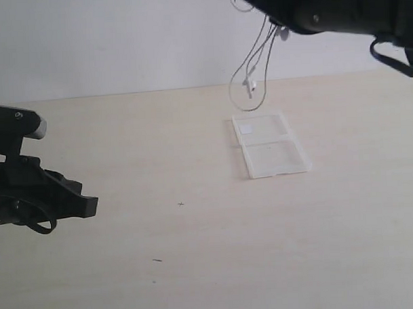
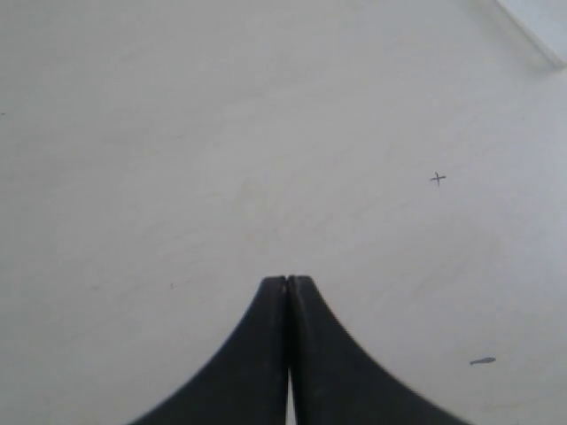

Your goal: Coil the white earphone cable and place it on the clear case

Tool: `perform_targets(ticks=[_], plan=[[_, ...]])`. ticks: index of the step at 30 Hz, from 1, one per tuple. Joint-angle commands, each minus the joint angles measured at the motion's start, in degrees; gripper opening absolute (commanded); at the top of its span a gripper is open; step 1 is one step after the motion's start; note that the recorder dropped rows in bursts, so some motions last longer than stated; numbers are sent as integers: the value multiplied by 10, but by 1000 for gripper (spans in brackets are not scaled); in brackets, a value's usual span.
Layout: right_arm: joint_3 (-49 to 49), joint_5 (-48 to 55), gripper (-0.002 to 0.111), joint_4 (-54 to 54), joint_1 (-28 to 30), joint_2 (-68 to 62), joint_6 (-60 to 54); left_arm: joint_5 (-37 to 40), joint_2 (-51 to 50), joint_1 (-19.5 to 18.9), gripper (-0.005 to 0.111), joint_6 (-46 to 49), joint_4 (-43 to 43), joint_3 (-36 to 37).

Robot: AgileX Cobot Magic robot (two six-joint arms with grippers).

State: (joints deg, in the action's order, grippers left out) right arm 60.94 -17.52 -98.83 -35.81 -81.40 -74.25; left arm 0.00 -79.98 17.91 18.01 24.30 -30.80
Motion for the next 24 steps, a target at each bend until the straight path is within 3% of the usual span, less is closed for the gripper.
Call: perform_targets(ticks=[1, 6, 9, 14, 20, 24], plan=[[0, 104, 0, -11, 3, 58, -32, -4, 2, -1, 0, -4, 5, 2], [0, 245, 0, -4, 3, 80, -44, -4, 2, -1, 0, -4, 5, 2], [0, 352, 0, 152, 3, 76, -15, -4, 2, -1, 0, -4, 5, 2], [0, 447, 0, 436, 3, 50, 273, -4, 2, -1, 0, -4, 5, 2], [2, 405, 0, 819, 13, 24, 655, 0, 2, -1, 0, -5, 5, 2], [31, 459, 0, 997, 51, 5, 803, 0, 2, -1, 0, -8, 5, 2]])
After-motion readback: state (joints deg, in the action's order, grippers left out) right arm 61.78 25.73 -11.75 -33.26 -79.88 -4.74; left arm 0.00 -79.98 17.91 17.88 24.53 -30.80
